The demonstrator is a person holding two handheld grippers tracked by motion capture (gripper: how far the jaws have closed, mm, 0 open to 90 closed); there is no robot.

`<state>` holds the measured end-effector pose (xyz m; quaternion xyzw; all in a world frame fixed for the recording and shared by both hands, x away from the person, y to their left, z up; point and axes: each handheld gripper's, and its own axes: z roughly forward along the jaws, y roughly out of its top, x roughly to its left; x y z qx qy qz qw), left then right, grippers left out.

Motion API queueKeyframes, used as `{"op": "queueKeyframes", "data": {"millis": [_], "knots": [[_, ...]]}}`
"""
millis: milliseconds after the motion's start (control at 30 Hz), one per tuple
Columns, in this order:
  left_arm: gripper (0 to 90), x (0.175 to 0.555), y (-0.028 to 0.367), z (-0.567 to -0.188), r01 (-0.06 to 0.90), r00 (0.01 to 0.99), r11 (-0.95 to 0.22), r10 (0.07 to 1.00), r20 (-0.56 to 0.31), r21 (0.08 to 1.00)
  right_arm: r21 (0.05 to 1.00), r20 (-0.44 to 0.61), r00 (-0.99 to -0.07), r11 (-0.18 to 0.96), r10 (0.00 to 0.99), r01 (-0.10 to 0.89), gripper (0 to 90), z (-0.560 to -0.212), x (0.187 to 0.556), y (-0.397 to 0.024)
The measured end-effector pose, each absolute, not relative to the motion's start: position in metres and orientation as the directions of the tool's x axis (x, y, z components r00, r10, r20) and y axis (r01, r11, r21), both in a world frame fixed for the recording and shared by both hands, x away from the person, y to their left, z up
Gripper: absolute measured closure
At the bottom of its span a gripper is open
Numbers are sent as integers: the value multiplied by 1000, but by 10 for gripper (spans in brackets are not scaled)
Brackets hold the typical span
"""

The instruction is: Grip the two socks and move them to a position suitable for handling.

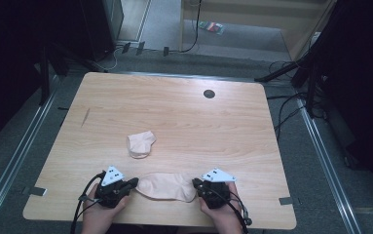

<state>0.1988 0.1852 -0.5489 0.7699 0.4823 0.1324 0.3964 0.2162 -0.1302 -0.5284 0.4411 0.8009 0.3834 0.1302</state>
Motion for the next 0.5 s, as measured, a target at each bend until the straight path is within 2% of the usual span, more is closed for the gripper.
{"op": "queueKeyframes", "data": {"millis": [167,200,233,267,333,400,500], "knots": [[900,199,186,-549,637,492,-215,853,-176,740,731,120,-592,333,797,596,880,-531,218,-125],[900,198,186,-549,635,491,-206,852,-183,744,740,128,-590,319,797,591,752,-531,218,-125],[900,198,186,-549,632,496,-201,847,-191,749,740,128,-590,319,797,591,752,-531,218,-125],[860,199,186,-549,623,489,-194,853,-183,758,748,129,-587,310,799,586,658,-530,218,-126],[574,200,187,-549,615,456,-163,872,-180,772,764,156,-580,275,800,584,501,-526,219,-128],[388,204,194,-546,606,412,-100,888,-204,789,786,146,-584,265,798,559,442,-515,222,-124],[329,208,204,-544,602,391,-64,892,-224,796,798,141,-599,267,788,539,418,-506,225,-116]]}}
